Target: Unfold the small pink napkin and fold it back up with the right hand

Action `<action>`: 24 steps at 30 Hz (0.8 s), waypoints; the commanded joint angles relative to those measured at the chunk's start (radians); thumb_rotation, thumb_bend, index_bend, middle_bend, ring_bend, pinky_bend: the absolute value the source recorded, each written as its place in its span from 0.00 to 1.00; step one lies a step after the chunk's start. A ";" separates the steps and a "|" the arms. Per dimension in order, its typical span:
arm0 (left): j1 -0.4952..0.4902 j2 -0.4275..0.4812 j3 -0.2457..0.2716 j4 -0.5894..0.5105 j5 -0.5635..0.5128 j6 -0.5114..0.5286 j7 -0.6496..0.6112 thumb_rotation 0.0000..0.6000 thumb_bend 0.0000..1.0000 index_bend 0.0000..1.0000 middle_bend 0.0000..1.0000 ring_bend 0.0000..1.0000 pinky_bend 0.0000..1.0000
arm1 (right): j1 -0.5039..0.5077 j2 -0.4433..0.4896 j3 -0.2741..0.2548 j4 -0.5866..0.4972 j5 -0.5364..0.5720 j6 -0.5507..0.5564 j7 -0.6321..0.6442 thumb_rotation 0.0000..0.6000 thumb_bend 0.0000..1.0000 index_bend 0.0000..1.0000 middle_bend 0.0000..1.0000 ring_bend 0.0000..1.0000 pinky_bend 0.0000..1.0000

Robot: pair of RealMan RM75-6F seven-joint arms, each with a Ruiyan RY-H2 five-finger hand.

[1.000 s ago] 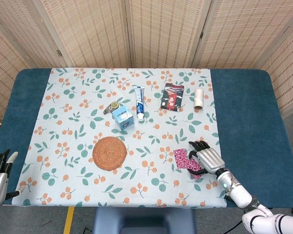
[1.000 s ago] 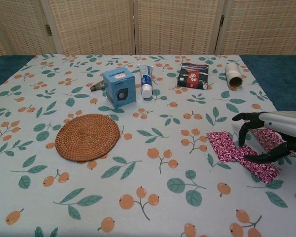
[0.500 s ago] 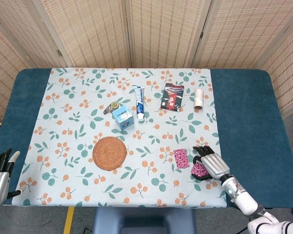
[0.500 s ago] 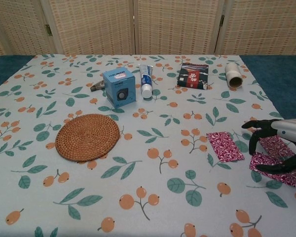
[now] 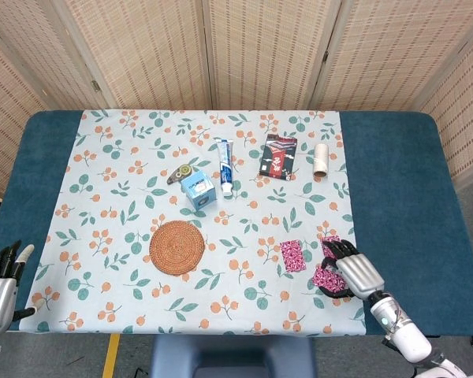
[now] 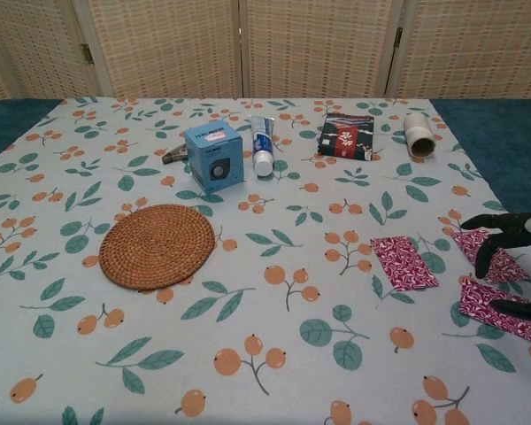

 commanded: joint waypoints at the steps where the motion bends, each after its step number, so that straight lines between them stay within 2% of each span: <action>1: 0.000 -0.001 -0.001 0.000 0.000 0.001 0.000 1.00 0.17 0.11 0.00 0.05 0.00 | -0.014 0.012 -0.011 0.001 0.003 0.004 0.001 0.54 0.33 0.37 0.09 0.00 0.00; 17: 0.005 0.001 0.006 -0.011 0.015 0.013 0.007 1.00 0.17 0.11 0.00 0.05 0.00 | -0.041 0.001 -0.014 0.078 0.008 -0.018 0.051 0.55 0.33 0.37 0.09 0.00 0.00; 24: 0.007 0.004 0.006 -0.015 0.016 0.015 0.009 1.00 0.17 0.11 0.00 0.05 0.00 | -0.050 0.001 -0.024 0.076 -0.022 -0.009 0.065 0.55 0.33 0.37 0.09 0.00 0.00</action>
